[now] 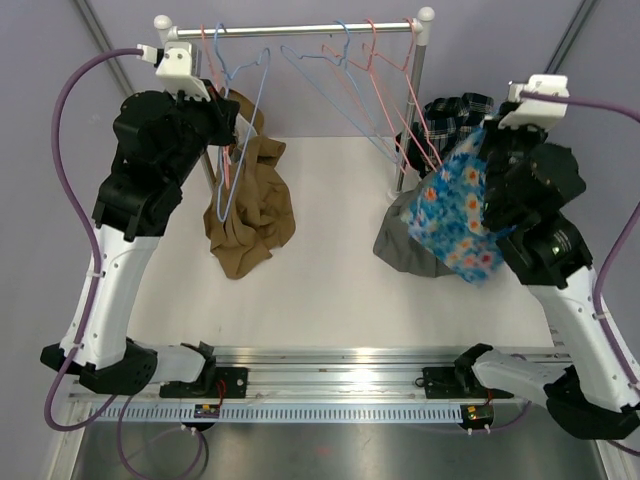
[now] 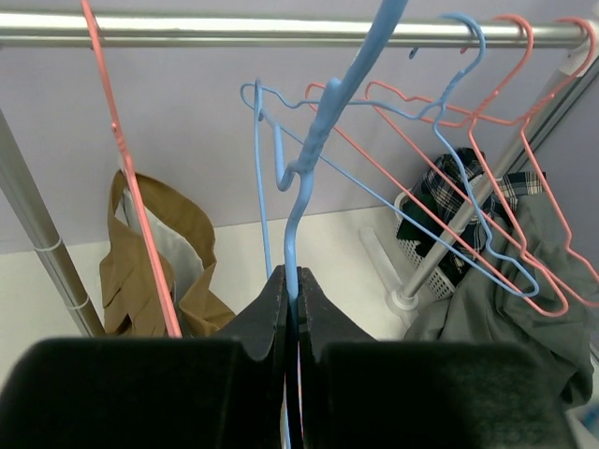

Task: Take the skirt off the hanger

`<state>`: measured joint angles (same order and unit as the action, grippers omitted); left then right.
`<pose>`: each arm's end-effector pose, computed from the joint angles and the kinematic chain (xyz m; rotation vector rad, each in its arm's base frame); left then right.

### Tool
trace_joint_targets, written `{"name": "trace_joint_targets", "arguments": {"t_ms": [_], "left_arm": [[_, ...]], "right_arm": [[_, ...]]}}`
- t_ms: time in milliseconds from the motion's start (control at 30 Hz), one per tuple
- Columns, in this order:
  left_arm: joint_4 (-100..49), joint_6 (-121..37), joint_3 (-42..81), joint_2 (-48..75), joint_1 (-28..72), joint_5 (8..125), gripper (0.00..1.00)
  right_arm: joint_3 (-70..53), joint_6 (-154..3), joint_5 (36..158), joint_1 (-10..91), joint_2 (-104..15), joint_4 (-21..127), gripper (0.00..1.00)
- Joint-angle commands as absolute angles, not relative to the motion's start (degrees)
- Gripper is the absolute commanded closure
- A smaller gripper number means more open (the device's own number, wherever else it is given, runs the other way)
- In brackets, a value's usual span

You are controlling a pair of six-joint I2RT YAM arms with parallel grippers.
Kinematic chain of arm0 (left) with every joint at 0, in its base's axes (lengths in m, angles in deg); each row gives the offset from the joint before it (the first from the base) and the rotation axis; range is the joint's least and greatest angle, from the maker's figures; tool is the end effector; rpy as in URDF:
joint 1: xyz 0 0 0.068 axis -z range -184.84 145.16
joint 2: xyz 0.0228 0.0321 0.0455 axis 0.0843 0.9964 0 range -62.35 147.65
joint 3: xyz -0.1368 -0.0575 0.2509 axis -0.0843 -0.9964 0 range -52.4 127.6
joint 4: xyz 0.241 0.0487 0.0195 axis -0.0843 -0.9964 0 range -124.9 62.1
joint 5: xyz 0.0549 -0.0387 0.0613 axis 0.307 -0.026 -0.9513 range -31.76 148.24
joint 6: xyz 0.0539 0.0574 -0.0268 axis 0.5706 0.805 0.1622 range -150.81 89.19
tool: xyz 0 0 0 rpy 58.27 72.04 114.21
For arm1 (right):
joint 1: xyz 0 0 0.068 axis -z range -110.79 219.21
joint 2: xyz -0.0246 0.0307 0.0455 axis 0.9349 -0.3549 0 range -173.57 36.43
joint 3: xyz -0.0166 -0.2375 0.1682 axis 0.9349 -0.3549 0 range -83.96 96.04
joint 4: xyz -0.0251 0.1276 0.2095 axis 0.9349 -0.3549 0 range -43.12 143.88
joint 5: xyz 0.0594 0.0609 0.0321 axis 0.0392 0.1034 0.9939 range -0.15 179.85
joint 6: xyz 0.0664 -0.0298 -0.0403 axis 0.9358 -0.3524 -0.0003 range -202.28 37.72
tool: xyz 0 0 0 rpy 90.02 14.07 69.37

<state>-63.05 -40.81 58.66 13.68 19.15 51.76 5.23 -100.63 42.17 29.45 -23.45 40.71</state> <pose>0.2326 -0.0946 0.5686 0.1039 1.5820 -0.3758 0.1622 0.0650 0.5572 0.0337 1.3857 -0.2235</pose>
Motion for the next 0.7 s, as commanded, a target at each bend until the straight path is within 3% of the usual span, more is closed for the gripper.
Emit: {"name": "trace_joint_targets", "arguments": {"t_ms": [0,200,467,567,667], "left_arm": [[-58.5,-41.2,56.8,11.0,19.4,53.9,1.0],[-57.6,-40.8,53.2,9.3,19.4,55.7,1.0],[-54.2,-42.1,48.2,7.5,19.4,57.2,1.0],[-52.9,-42.5,47.3,8.0,19.5,57.4,1.0],[-52.5,-42.4,48.1,9.6,19.6,57.4,1.0]], "right_arm": [[13.7,-102.5,54.7,43.8,-28.2,40.7,1.0],[29.4,-94.1,60.0,61.6,-43.3,42.1,1.0],[53.0,-86.1,66.8,67.9,-63.7,38.1,1.0],[53.1,-81.0,69.9,72.2,-68.6,38.4,1.0],[45.5,-75.3,73.8,74.2,-70.0,39.2,1.0]]}}
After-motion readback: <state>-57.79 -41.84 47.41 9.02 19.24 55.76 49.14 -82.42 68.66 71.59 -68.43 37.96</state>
